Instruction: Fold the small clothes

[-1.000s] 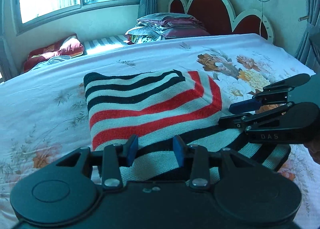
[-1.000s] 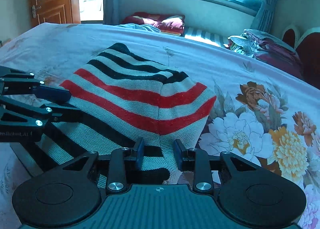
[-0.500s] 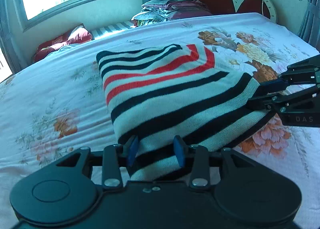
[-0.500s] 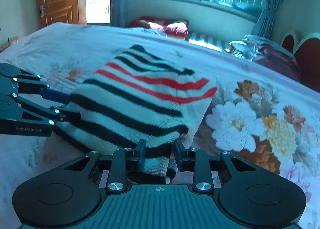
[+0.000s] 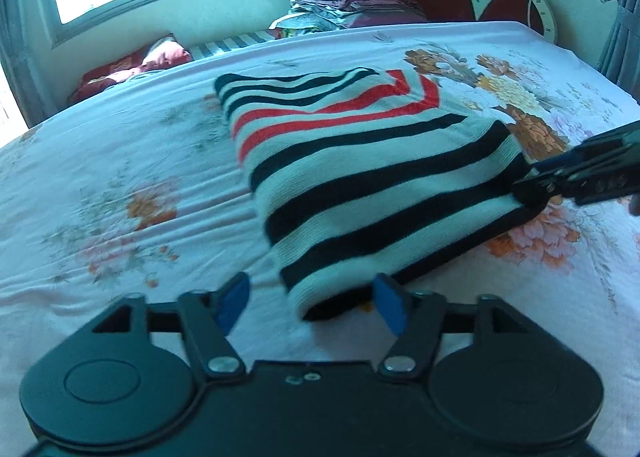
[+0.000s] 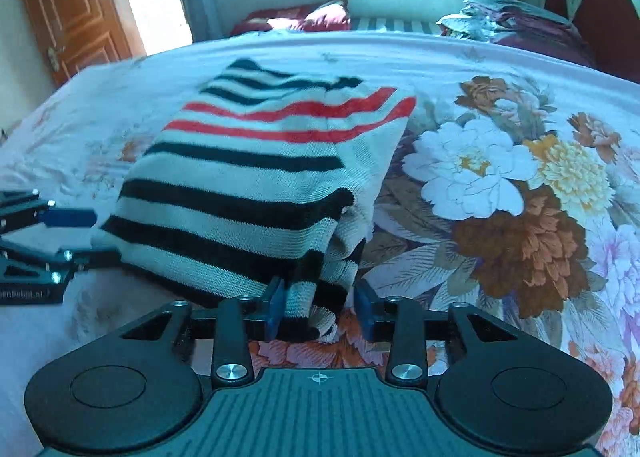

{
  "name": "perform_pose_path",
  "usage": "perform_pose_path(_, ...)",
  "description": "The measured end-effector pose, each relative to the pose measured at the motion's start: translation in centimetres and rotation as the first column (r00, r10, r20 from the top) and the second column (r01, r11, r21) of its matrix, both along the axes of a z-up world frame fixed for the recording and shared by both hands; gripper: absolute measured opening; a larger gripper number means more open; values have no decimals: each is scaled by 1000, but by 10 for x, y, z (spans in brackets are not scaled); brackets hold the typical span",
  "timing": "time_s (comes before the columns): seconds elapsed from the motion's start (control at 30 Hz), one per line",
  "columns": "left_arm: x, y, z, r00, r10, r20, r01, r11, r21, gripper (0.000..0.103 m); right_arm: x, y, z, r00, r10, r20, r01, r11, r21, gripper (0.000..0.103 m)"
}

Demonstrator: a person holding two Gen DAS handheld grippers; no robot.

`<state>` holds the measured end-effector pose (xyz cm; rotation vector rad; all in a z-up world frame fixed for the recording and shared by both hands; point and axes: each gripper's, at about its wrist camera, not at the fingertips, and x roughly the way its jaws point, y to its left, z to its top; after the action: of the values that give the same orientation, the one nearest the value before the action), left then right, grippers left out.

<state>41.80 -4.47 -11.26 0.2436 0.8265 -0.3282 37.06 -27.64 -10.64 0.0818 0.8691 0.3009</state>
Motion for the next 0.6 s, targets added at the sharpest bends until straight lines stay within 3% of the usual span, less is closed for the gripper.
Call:
perform_pose_path(0.07,-7,26,2,1000,29,3,-29,998,-50,87,-9,-15,11,997,-67,29,66,997,48,72)
perform_pose_path(0.17,7,62,5,994,97,-55,-107,973,-206,83,-9,-40,16,985,-169,-17,169,965,202,72)
perform_pose_path(0.23,26,76,9,989,118,-92,-143,928,-344,83,-2,-55,12,971,-226,-74,238,917,320,72)
perform_pose_path(0.3,49,83,10,982,126,-143,-180,861,-475,84,10,-69,9,957,-266,-117,290,849,441,72)
perform_pose_path(0.37,71,82,8,968,141,-206,-232,811,-537,82,27,-78,1,944,-290,-160,331,808,487,72)
perform_pose_path(0.4,80,78,6,963,150,-222,-250,799,-546,82,36,-81,-3,940,-288,-181,340,796,501,72)
perform_pose_path(0.5,103,63,1,957,135,-257,-255,813,-523,78,61,-93,-19,942,-241,-234,333,757,562,72)
perform_pose_path(0.6,118,48,-10,950,110,-293,-246,842,-481,80,84,-102,-33,948,-190,-255,307,753,581,72)
